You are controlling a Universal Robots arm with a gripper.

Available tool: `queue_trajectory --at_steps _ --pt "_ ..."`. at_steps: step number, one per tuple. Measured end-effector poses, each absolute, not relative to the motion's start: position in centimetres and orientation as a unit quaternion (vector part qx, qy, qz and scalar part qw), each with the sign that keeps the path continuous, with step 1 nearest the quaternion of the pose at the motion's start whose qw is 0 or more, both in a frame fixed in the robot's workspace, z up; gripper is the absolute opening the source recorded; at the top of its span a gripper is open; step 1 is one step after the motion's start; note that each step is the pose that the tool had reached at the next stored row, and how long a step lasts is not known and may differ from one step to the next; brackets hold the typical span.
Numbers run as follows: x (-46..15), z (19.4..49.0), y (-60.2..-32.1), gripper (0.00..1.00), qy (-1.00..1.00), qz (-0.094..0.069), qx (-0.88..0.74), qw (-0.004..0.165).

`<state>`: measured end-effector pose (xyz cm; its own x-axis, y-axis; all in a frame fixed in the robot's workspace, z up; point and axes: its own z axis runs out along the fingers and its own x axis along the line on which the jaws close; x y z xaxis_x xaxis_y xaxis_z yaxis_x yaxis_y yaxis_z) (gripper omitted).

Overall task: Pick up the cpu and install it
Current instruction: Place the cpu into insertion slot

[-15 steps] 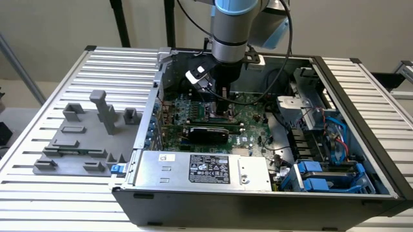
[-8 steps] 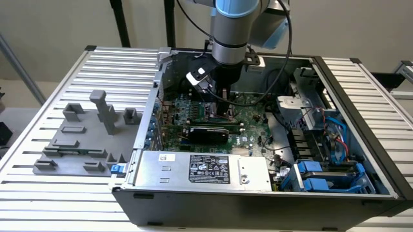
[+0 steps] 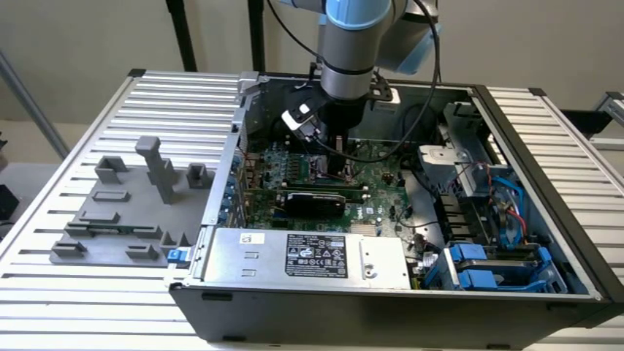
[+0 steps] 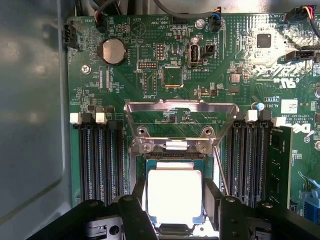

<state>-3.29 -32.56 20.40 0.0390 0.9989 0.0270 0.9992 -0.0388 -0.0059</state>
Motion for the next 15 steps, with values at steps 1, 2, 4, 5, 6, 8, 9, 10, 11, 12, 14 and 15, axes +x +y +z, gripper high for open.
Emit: queue_trajectory --at_steps 1,2,4,5,6,8,9,10,11,12,14,15 --pt "-3.27 20.36 -32.55 0.54 -0.692 -0.007 -0.722 0.011" --pt "-3.25 20.33 -32.55 0.54 -0.691 -0.006 -0.723 0.010" --pt "-3.21 20.26 -32.54 0.54 -0.690 -0.004 -0.724 0.008" --pt "-3.20 20.24 -32.54 0.54 -0.690 -0.002 -0.724 0.007" --pt "-3.20 20.22 -32.54 0.54 -0.690 -0.002 -0.724 0.006" --pt "-3.20 20.21 -32.53 0.54 -0.690 -0.001 -0.724 0.005" --pt "-3.21 20.20 -32.53 0.54 -0.690 -0.001 -0.724 0.005" --pt "-3.21 20.19 -32.52 0.54 -0.690 -0.001 -0.724 0.005" --pt "-3.20 20.18 -32.51 0.54 -0.690 -0.001 -0.724 0.005" --pt "-3.20 20.18 -32.51 0.54 -0.690 -0.001 -0.724 0.005" --pt "-3.23 20.17 -32.50 0.54 -0.689 -0.001 -0.724 0.005" --pt "-3.26 20.16 -32.48 0.54 -0.689 -0.001 -0.724 0.005"
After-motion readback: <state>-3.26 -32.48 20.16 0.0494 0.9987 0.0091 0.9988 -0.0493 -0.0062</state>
